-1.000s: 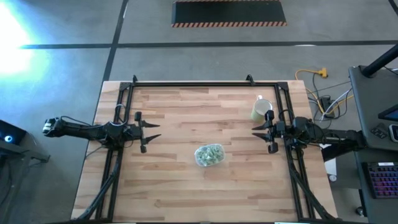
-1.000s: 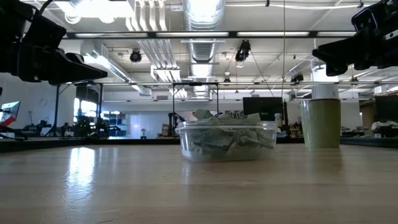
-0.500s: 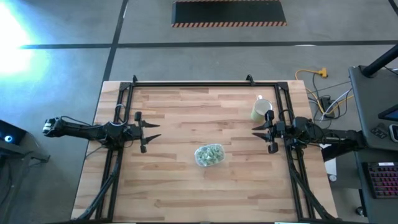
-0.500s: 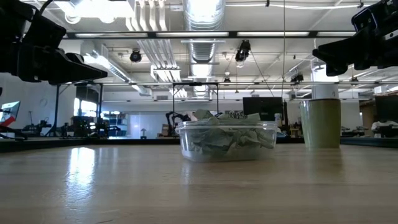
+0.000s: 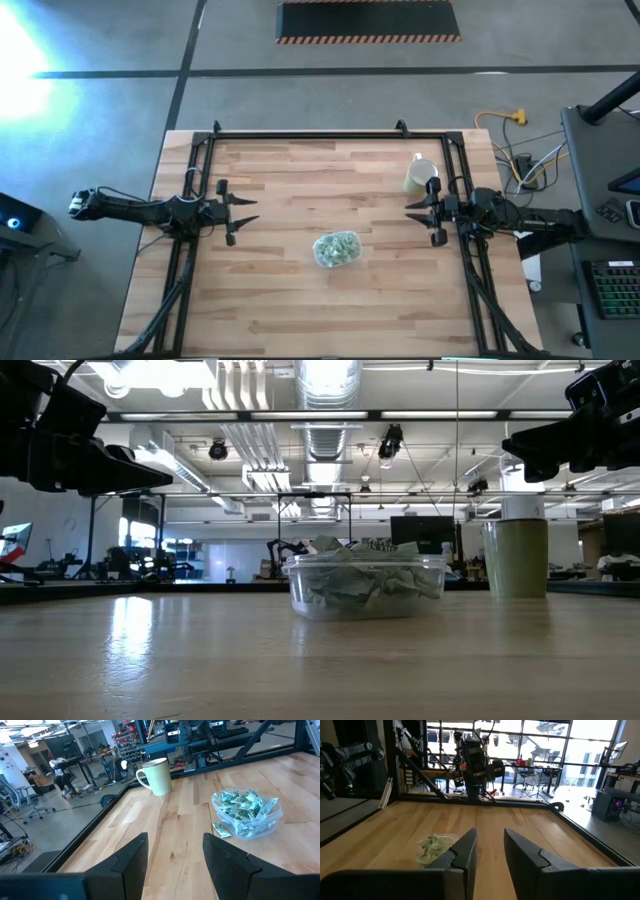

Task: Pick and place items into bin
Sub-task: Return to Home Position

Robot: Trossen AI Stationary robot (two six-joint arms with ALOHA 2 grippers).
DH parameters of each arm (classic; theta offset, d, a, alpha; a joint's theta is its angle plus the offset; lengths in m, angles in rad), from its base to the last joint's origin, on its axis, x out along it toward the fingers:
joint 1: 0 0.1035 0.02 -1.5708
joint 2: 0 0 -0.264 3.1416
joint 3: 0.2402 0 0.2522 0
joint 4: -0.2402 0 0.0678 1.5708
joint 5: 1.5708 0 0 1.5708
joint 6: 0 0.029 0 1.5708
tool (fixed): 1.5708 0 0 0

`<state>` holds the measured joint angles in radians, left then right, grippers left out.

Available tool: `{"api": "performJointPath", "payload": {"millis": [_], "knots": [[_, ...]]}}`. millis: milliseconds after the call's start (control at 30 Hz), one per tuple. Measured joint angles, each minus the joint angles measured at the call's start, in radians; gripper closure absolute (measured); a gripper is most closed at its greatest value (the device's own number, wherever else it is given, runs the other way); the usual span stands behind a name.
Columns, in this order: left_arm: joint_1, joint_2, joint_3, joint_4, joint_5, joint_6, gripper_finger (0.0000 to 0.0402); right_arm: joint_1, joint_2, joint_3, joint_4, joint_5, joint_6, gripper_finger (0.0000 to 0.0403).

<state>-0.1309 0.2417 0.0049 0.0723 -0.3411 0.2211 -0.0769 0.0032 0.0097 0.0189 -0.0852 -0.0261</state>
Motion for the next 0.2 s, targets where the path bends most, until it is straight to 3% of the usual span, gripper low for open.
{"api": "performJointPath", "payload": {"millis": [200], "knots": [[0.000, 0.000, 0.000, 0.000, 0.000, 0.000, 0.0228, 0.000, 0.000, 0.000, 0.000, 0.002, 0.000, 0.0321]]}}
